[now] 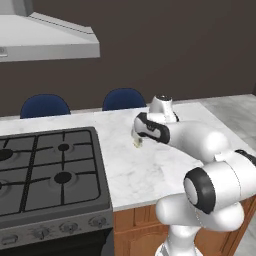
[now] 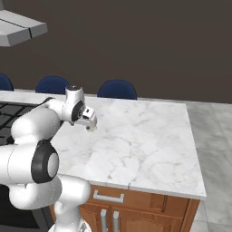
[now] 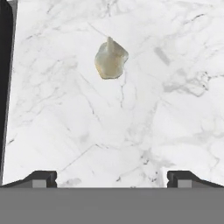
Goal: Place the beer on the top shelf of the fridge to keep it out of children's reach, and place the mushroom and garlic on lower shelves for easy access.
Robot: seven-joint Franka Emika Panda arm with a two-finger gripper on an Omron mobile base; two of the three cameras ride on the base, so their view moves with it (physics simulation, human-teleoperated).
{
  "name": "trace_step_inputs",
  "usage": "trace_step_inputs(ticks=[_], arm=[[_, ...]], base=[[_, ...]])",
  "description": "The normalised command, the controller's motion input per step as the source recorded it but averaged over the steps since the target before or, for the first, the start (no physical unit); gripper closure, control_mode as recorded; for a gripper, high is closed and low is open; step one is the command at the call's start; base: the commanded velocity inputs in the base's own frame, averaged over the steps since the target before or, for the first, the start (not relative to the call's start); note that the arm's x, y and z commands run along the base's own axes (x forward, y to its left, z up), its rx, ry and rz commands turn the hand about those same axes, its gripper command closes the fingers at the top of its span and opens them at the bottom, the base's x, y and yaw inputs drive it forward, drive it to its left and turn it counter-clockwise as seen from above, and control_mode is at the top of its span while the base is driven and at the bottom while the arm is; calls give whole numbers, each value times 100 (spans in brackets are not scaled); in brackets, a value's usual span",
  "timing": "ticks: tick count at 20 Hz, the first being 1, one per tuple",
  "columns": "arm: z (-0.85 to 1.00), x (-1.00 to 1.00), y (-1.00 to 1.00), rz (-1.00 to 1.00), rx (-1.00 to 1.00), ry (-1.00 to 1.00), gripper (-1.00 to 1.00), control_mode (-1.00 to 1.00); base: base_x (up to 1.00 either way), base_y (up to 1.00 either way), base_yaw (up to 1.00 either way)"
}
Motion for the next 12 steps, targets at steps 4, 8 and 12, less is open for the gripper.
trace_step_inputs(ticks=[4,8,12], arm=[[-38,48,0,0,0,8,-100,-100],[-33,48,1,0,0,8,-100,-100],[-29,44,7,0,0,8,-100,-100]], base=[[0,0,0],[0,0,0],[0,0,0]])
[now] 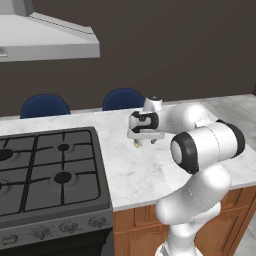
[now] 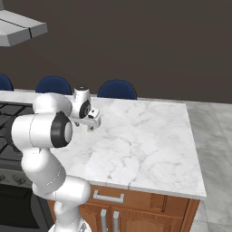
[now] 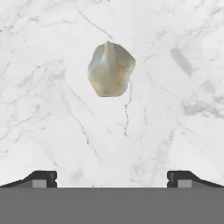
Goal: Place the beer on the top shelf of the fridge to keep it out of children's reach, and place the mushroom and garlic on lower shelves for easy access.
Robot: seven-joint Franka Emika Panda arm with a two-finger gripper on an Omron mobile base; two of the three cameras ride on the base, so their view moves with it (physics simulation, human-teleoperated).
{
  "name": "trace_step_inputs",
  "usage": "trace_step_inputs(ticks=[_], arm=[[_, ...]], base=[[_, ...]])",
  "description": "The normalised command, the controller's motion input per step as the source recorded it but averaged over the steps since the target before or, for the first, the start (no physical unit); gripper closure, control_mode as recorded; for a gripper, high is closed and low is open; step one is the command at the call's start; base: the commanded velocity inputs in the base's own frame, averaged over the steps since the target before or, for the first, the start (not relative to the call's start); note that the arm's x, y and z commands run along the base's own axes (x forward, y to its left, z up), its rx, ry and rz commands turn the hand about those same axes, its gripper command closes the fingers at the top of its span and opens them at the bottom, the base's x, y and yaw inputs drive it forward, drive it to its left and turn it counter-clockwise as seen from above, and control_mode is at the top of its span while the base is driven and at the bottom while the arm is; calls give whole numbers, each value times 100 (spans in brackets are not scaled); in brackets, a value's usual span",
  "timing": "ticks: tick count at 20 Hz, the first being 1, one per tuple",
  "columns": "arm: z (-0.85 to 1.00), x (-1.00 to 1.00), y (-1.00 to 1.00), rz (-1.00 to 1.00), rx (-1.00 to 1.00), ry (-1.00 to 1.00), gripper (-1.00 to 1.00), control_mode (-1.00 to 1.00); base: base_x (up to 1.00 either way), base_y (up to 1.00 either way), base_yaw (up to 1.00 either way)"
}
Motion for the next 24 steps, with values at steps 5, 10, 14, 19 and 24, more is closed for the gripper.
trace_step_inputs(ticks=[5,10,14,19,24], arm=[[-26,40,3,0,0,7,-100,-100],[-27,40,1,0,0,7,-100,-100],[-27,39,2,0,0,6,-100,-100],[-29,34,4,0,0,6,-100,-100],[-27,26,0,0,0,5,-100,-100]], base=[[0,0,0],[0,0,0],[0,0,0],[0,0,0],[0,0,0]])
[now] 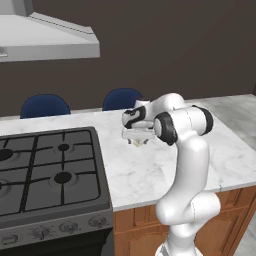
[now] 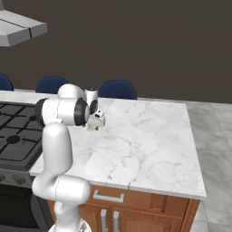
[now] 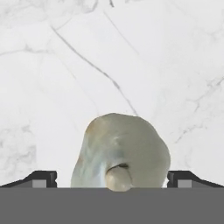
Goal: Place the beer on the top shelf of the fridge to keep it out of children's reach, and place the mushroom and garlic on lower shelves for easy access.
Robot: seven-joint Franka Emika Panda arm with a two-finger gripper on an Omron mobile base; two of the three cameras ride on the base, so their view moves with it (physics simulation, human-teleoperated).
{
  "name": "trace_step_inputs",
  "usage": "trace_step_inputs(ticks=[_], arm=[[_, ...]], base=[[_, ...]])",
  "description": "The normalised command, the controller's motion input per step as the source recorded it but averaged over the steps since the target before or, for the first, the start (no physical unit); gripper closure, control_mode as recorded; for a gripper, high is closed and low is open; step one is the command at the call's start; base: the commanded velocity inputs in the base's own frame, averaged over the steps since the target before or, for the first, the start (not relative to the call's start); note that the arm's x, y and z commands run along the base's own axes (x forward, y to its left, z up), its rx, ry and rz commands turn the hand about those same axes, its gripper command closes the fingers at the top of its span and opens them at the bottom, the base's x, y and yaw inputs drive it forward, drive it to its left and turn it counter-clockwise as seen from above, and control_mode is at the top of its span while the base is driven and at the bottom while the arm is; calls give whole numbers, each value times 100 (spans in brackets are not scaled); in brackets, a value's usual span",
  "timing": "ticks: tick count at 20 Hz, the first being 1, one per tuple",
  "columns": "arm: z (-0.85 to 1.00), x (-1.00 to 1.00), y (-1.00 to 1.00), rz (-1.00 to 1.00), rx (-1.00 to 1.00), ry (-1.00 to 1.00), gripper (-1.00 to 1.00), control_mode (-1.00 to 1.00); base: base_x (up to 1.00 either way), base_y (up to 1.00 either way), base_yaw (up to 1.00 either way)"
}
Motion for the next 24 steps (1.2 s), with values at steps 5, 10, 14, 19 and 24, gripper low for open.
trace_step_inputs(ticks=[5,10,14,19,24], arm=[[-27,25,0,0,0,5,-100,-100],[-43,2,0,0,0,10,100,-100],[-51,-29,0,0,-1,15,100,-100],[-40,-38,0,0,0,7,100,-100],[-3,-59,0,0,0,-17,100,-100]], base=[[0,0,0],[0,0,0],[0,0,0],[0,0,0],[0,0,0]])
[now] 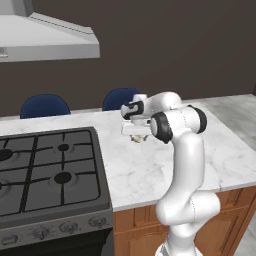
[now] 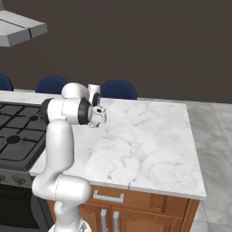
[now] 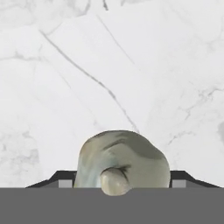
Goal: Place the beer on the top shelf of the fridge to keep it out of children's reach, and place the mushroom and garlic on lower shelves for easy access.
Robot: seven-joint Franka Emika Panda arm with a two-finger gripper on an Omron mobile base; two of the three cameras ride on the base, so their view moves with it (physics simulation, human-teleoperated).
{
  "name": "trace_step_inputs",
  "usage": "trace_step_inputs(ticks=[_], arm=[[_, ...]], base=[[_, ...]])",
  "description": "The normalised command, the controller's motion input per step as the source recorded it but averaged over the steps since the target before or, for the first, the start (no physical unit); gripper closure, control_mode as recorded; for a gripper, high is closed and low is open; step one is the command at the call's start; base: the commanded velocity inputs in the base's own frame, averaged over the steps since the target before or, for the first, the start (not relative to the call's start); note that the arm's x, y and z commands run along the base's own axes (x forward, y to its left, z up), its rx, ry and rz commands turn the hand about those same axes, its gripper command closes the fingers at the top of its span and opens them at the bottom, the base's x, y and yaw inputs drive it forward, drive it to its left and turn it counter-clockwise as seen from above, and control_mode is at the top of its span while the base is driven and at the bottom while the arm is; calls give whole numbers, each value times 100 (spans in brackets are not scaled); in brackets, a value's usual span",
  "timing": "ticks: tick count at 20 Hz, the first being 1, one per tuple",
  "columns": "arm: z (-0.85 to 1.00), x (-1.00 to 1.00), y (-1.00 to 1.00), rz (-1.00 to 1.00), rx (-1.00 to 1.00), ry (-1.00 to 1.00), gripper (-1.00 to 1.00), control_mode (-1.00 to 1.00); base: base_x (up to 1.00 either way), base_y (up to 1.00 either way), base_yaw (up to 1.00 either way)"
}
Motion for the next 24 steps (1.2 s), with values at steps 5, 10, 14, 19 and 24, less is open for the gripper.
trace_step_inputs(ticks=[5,10,14,19,24], arm=[[10,-97,0,0,0,-34,100,-100],[58,-93,-4,0,0,-10,100,-100],[79,-80,-16,0,0,-15,100,-100],[71,-76,-34,0,0,-18,100,-100],[49,-76,-39,0,0,-25,100,-100]], base=[[0,0,0],[0,0,0],[0,0,0],[0,0,0],[0,0,0]])
